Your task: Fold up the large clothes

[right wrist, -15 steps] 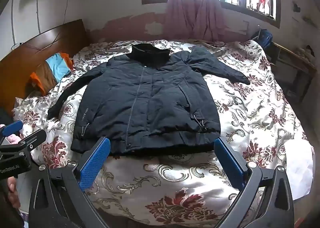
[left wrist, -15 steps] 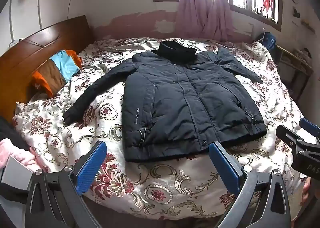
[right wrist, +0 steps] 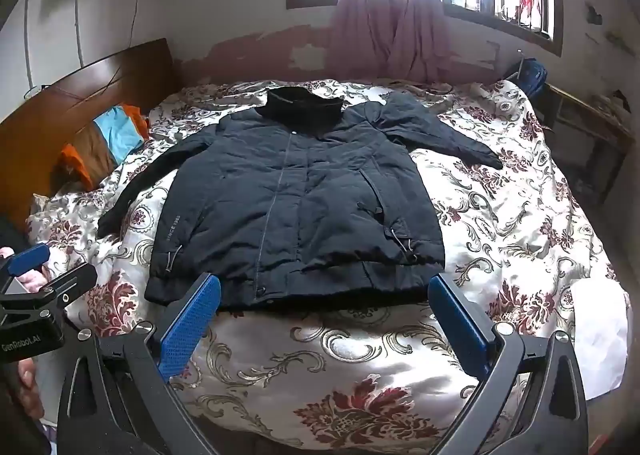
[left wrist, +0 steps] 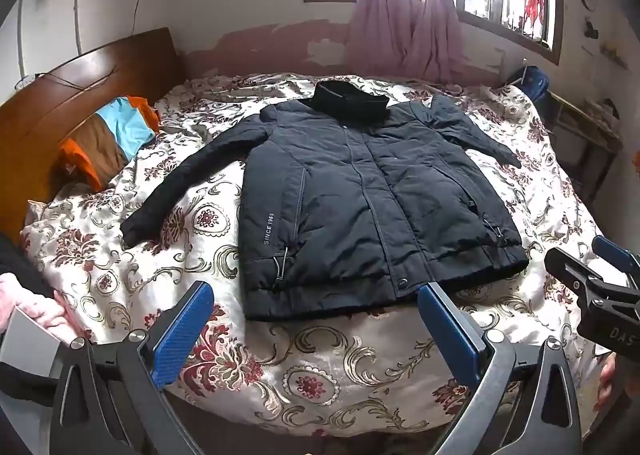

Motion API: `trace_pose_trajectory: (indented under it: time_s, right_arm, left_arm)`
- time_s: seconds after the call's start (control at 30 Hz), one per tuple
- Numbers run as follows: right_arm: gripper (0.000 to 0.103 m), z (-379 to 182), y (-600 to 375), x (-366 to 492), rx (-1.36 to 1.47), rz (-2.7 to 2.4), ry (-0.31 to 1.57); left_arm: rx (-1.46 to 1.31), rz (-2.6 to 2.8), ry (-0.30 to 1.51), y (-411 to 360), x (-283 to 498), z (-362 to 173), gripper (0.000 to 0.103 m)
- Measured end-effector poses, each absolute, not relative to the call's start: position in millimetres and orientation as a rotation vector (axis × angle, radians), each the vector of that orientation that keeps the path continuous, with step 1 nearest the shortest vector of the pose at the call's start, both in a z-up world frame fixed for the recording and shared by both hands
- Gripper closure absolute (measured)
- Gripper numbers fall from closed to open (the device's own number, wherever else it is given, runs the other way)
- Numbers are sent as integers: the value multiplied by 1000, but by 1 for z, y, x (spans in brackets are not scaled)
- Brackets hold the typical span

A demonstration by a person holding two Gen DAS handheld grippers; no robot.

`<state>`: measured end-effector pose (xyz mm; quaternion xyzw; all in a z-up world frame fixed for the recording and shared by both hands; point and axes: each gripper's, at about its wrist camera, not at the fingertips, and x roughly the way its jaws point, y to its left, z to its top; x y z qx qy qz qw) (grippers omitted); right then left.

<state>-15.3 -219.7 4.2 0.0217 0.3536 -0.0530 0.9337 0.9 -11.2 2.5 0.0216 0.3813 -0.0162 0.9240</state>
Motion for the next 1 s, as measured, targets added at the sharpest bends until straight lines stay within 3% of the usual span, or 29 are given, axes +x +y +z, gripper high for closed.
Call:
trace_pose_trajectory:
  time_s: [1.0]
  right_arm:
    - [1,1,-205,-13,41,-98,730]
  left_arm:
    - [25,-34,779,9,-5,-6,0]
